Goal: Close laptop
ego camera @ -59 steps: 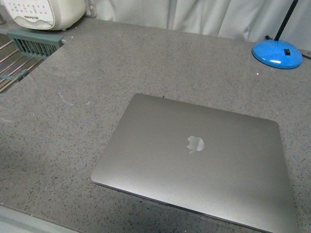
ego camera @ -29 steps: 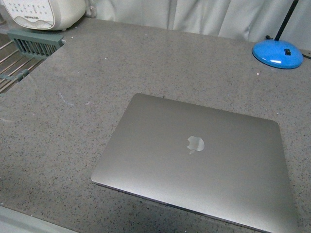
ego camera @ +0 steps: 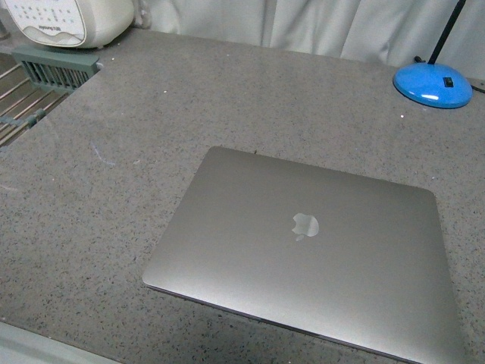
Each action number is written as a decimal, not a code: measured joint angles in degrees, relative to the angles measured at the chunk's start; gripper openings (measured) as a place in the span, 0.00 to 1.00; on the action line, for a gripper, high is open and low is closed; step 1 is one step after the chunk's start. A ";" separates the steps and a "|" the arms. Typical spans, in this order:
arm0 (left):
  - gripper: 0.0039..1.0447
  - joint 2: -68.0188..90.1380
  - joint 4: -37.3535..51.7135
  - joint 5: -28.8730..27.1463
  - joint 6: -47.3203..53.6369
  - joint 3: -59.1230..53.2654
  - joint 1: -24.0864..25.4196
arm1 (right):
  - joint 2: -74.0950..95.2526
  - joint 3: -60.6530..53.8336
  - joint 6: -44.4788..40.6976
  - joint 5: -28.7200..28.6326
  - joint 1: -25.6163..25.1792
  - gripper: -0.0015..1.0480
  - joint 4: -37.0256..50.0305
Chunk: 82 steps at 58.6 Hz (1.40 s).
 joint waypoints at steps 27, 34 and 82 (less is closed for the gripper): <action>0.04 -9.75 -9.70 0.00 0.00 0.00 0.00 | -13.00 0.04 -0.02 0.07 -0.02 0.01 -13.20; 0.04 -11.45 -11.45 0.00 0.00 0.00 0.00 | -12.98 0.04 -0.02 -0.13 -0.02 0.01 -13.29; 0.70 -22.10 -22.47 0.00 0.00 0.02 0.02 | -12.98 0.04 -0.09 -0.15 -0.02 0.63 -13.46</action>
